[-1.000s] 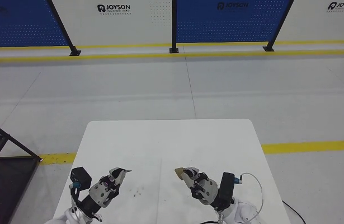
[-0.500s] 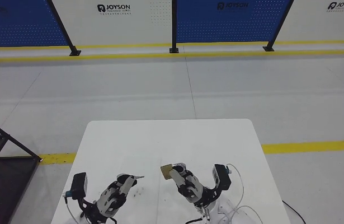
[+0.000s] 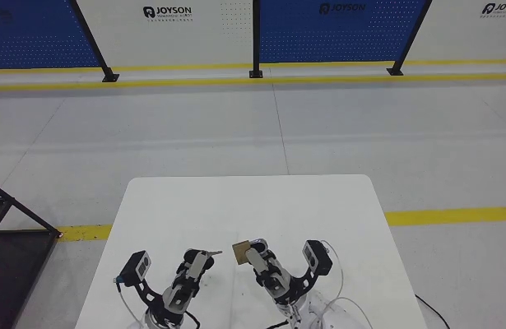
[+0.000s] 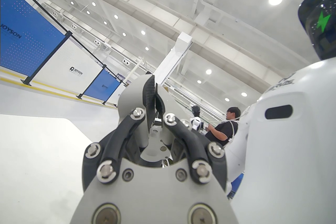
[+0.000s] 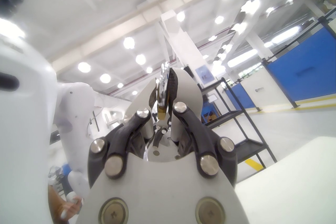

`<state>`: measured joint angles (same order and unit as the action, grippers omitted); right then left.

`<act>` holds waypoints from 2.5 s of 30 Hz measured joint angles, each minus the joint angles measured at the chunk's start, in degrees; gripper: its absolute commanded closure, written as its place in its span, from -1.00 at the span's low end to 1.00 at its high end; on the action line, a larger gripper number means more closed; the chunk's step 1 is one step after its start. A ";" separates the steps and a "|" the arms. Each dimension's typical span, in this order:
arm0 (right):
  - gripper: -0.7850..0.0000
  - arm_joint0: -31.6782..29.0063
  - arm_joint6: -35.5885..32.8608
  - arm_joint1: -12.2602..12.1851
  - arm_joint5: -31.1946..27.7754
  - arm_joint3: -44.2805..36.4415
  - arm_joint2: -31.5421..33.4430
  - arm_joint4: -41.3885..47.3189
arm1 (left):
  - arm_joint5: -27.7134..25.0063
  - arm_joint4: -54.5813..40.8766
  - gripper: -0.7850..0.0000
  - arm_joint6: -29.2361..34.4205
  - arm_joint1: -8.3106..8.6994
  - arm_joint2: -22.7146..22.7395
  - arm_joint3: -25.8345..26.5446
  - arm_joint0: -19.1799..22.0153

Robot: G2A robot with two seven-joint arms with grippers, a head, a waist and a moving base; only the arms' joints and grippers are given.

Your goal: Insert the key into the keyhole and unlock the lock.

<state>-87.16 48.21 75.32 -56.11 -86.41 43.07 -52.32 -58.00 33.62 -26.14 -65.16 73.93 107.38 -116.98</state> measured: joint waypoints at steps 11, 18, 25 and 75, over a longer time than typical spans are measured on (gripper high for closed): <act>1.00 -0.97 2.98 1.21 3.01 1.37 -0.24 -1.25 | 0.00 6.75 1.00 -7.85 -0.94 -2.73 -1.89 1.44; 1.00 -0.97 2.95 1.19 2.98 1.35 -0.23 -1.26 | 0.60 10.49 1.00 -9.67 -1.58 -3.95 -3.14 2.28; 1.00 -0.97 2.95 1.19 2.98 1.35 -0.23 -1.26 | 1.52 11.37 1.00 -10.43 -2.08 -5.01 -3.53 3.04; 1.00 -3.19 -5.24 1.20 2.61 -1.89 2.76 3.14 | 5.94 19.17 0.40 -14.98 -3.26 -5.59 -2.58 2.32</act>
<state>-90.35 42.97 76.51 -53.50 -88.30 45.83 -49.17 -52.06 52.79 -41.12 -68.42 68.34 104.81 -114.66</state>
